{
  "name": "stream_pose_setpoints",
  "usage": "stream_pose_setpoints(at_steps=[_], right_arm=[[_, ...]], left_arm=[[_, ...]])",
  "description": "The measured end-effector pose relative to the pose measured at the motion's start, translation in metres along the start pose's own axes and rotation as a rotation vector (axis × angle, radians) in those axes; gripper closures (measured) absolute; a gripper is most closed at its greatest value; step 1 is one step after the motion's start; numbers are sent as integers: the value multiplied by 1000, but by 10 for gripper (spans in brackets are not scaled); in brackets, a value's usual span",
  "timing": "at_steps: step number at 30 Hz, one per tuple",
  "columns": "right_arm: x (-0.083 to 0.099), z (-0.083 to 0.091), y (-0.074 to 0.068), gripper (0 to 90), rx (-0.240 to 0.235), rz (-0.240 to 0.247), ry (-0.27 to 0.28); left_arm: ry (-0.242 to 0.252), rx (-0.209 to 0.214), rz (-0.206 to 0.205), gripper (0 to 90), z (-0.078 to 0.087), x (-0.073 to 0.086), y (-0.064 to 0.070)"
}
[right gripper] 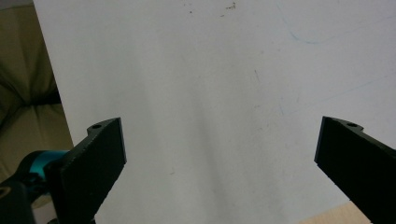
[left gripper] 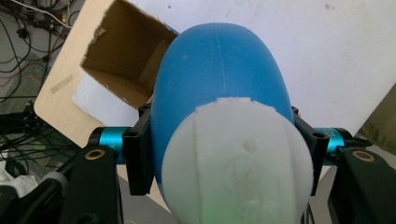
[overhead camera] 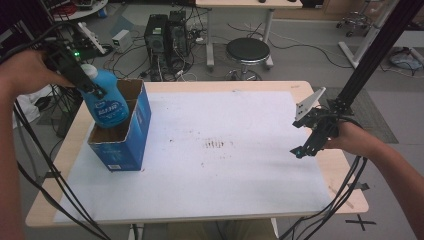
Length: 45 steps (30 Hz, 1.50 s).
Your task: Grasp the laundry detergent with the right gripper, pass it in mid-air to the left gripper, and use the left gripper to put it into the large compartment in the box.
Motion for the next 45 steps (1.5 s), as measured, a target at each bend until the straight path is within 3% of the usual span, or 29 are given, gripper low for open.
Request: stream_pose_setpoints(at_steps=[14, 19, 29, 39, 41, 45], right_arm=[[1, -7, -2, 10, -10, -7, -5], [2, -10, -2, 10, -12, -10, -5], [0, -9, -3, 10, -23, -22, 16], [2, -9, -3, 10, -22, -27, 22], [2, -10, -4, 10, -24, -29, 21], [2, -11, -4, 10, -27, -29, 22]], left_arm=[[-30, 48, -9, 380, -76, 21, 5], [-31, 60, -2, 380, -93, 29, 6], [-30, 26, -3, 380, -114, 34, 4], [-77, 55, -3, 380, -137, 44, 11], [-58, 56, 9, 379, -138, 43, 10], [-69, 61, 1, 379, -138, 45, 10]])
Point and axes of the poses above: each handheld gripper's, and its own axes: z roughly backward along the jaws, x roughly out of its underside, y roughly to its right, the point moved 10 cm from there along -z, roughly forward along the jaws, and after that the axes turned 2 degrees about x, right-handed, at the moved point
